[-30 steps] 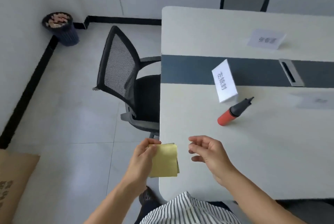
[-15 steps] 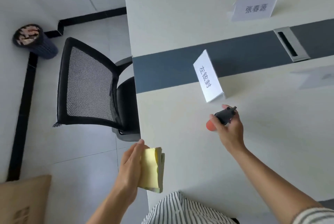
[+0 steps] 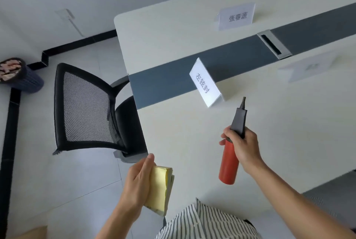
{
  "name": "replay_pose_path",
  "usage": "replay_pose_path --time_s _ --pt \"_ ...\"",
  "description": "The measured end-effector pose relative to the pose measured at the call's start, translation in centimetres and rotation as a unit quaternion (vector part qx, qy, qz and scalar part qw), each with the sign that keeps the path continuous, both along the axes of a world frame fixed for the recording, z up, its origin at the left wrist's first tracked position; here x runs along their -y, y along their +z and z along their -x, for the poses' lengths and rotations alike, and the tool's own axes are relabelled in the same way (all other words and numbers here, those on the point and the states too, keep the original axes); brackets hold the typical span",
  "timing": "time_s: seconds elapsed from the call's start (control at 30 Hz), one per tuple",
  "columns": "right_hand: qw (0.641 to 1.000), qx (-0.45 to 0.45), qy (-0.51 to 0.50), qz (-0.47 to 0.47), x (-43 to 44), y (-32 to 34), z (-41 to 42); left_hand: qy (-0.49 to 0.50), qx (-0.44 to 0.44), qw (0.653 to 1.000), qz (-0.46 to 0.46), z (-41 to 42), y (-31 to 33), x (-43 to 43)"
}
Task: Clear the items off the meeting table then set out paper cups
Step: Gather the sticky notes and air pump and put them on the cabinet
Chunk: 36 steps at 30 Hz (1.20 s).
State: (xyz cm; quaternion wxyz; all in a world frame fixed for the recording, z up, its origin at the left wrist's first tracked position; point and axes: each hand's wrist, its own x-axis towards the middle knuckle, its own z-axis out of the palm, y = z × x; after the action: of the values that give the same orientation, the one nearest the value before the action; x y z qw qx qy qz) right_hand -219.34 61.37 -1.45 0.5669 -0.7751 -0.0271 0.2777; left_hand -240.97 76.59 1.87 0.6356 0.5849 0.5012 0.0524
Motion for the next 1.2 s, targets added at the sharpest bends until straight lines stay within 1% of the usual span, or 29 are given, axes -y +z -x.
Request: replay_pose_path --time_s 0.17,0.33,0.47,0.57,0.77,1.03,1.13,1.2 --pt "0.998 0.008 -0.066 0.003 5.1 2.8 7.9 -0.093 0.04 0.995 -0.026 4.3 0.0 -0.4" --pt "0.992 0.02 -0.12 0.025 11.2 4.2 16.0 -0.15 0.043 0.986 -0.052 7.1 0.8 0.9" --pt "0.984 0.036 -0.16 0.07 16.7 5.5 20.9 -0.22 0.038 0.973 -0.058 7.6 1.0 3.3" --pt "0.976 0.05 -0.192 0.087 21.2 6.1 23.6 -0.261 0.041 0.963 -0.055 6.9 1.6 6.6" --pt "0.946 0.076 -0.301 0.095 32.3 6.4 28.4 -0.353 0.049 0.932 -0.072 5.0 2.4 16.2" --pt "0.885 0.038 -0.446 0.13 52.1 6.4 33.9 -0.448 0.068 0.89 -0.055 1.6 2.9 36.3" --pt "0.863 0.028 -0.484 0.14 58.0 6.3 34.7 -0.469 0.061 0.88 -0.039 0.5 2.9 42.7" --pt "0.855 0.029 -0.498 0.14 61.0 6.2 34.3 -0.476 0.061 0.876 -0.038 -0.6 2.7 45.7"
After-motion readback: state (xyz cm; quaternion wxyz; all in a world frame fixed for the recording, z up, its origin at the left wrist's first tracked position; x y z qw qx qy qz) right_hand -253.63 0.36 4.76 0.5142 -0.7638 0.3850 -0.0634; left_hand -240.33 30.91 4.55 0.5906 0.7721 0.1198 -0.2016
